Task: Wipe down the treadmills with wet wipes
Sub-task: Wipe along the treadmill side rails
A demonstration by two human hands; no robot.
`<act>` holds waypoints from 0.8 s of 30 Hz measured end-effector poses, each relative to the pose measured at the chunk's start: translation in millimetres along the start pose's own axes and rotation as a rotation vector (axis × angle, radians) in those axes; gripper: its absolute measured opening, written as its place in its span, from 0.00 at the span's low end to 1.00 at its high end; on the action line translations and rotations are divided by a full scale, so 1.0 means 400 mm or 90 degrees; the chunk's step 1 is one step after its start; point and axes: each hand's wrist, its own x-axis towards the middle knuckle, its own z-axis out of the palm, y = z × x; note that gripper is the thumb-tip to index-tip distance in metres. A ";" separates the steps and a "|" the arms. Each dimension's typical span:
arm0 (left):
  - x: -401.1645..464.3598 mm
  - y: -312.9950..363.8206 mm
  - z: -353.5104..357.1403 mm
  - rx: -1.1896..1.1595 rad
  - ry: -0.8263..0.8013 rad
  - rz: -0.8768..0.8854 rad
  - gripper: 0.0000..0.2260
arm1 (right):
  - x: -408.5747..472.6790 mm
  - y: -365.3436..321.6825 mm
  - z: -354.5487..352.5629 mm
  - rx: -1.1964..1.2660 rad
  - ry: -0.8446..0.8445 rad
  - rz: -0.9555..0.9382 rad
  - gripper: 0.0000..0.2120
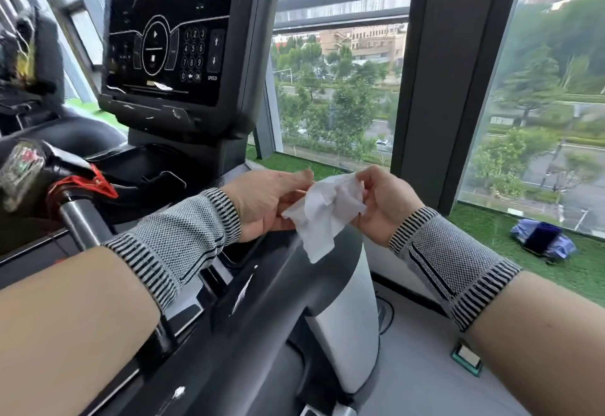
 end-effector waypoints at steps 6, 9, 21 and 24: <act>-0.007 0.003 0.009 0.055 0.008 0.004 0.08 | -0.018 -0.003 0.001 0.025 -0.002 -0.010 0.03; -0.006 0.015 0.006 0.163 0.050 -0.003 0.07 | -0.025 0.000 -0.007 -0.021 0.041 -0.011 0.05; 0.015 0.050 0.016 0.319 0.081 0.049 0.10 | -0.035 0.012 -0.011 -0.498 -0.017 -0.155 0.03; 0.015 0.056 0.006 0.321 0.092 0.040 0.10 | -0.036 -0.010 -0.048 -0.384 0.052 -0.107 0.06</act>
